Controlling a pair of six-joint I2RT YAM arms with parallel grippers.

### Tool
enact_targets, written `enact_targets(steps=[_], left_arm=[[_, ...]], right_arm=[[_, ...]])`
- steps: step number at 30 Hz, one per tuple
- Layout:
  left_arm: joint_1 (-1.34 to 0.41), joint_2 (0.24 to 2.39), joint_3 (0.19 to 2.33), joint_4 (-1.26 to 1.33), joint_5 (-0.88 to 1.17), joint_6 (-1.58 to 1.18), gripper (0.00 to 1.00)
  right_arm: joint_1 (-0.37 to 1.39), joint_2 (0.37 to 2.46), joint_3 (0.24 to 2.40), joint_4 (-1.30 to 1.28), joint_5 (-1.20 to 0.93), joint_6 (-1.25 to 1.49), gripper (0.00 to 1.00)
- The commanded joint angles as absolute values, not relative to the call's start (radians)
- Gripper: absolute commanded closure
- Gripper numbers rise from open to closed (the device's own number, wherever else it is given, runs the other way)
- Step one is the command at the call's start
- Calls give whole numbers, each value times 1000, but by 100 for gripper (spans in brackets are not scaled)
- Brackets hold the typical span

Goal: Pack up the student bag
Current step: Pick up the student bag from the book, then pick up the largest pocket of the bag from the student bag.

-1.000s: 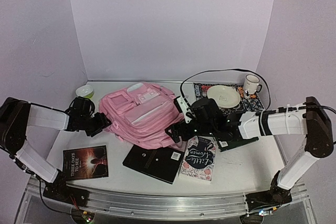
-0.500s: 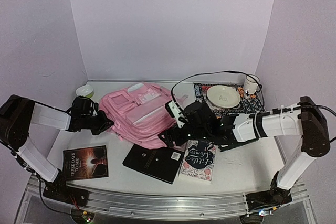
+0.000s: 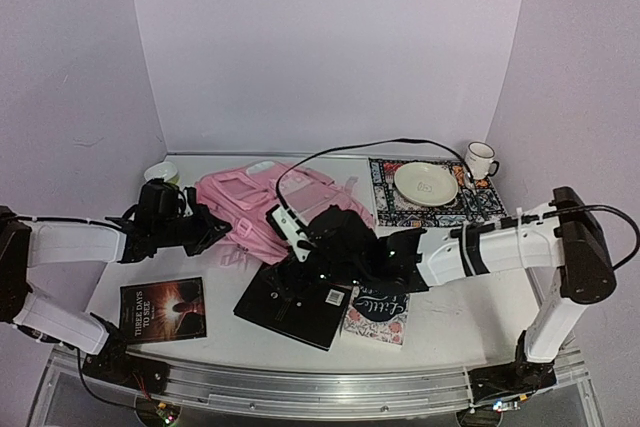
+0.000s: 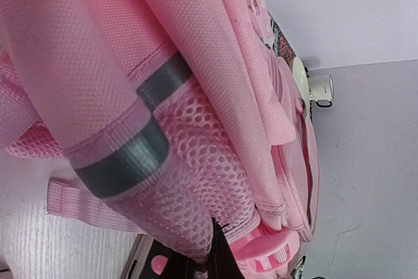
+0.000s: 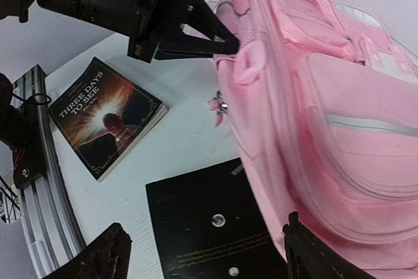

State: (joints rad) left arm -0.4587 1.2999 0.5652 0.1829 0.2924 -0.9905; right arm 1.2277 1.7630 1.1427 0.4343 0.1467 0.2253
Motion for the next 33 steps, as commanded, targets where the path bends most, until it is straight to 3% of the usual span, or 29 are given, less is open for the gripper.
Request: enact_targets(steps=[1,7,26,33], left_arm=[[-517,1256,563,261,277,-1044,100],[-580,1244,551,261,240,-1052,100],[-649,1183,509,263,206,-1066,100],[-665,1196,518,264,202,-1063,100]], right_arm=[[1297,1855,1214,423,281,211,28],[1351,1978,1251,489,484,276,44],[1357,2210,1349,826,756,198,46],[1346,2259,1386,872,843,181,56]])
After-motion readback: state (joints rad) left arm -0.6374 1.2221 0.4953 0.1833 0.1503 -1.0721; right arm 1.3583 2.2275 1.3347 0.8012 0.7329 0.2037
